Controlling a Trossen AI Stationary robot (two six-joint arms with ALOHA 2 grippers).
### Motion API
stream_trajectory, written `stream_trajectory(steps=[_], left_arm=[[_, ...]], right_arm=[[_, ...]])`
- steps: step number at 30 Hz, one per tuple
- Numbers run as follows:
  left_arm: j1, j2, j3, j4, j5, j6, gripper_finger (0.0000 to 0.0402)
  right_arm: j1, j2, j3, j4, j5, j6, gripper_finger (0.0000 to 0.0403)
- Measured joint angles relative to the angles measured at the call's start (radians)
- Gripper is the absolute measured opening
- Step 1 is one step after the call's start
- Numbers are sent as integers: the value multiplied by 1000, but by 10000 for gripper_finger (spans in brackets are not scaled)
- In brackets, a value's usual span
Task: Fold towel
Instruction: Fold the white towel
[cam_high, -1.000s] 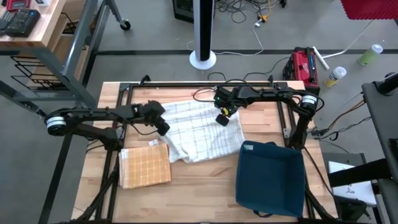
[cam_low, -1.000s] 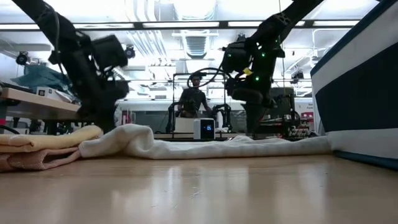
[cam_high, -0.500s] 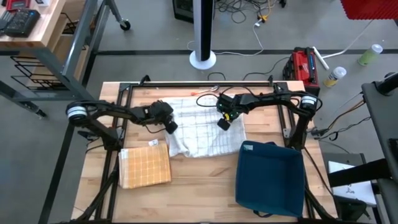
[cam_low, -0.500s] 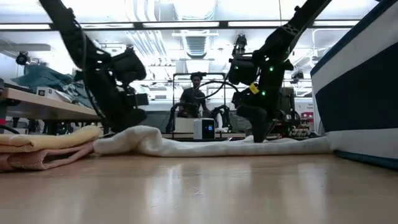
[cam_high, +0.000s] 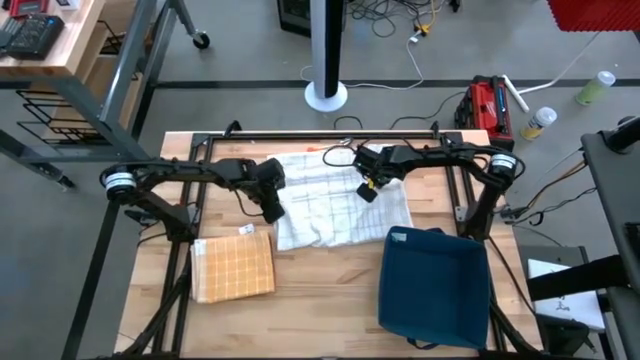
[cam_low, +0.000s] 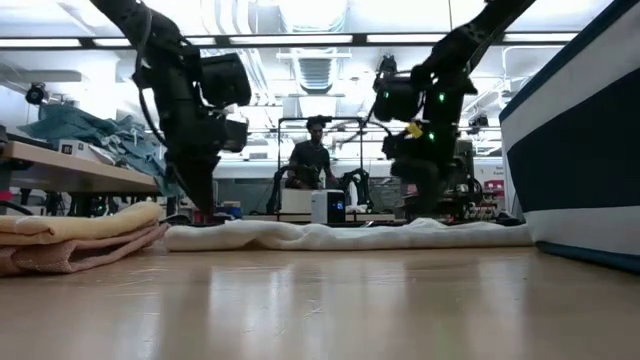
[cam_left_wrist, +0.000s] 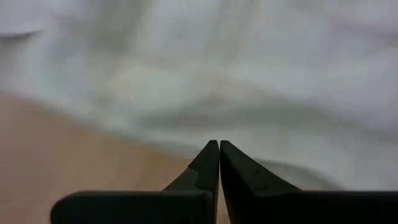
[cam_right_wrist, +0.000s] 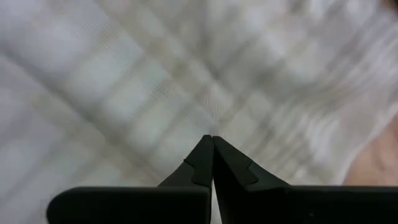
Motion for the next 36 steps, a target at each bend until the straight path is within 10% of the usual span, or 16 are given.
stream_trajectory(steps=[21, 36], left_arm=[[-117, 92, -118, 137, -257, 7, 1], [-119, -129, -95, 56, -181, -119, 3]], right_arm=[[19, -173, 5, 0, -11, -37, 0], [26, -170, 3, -15, -93, -32, 0]])
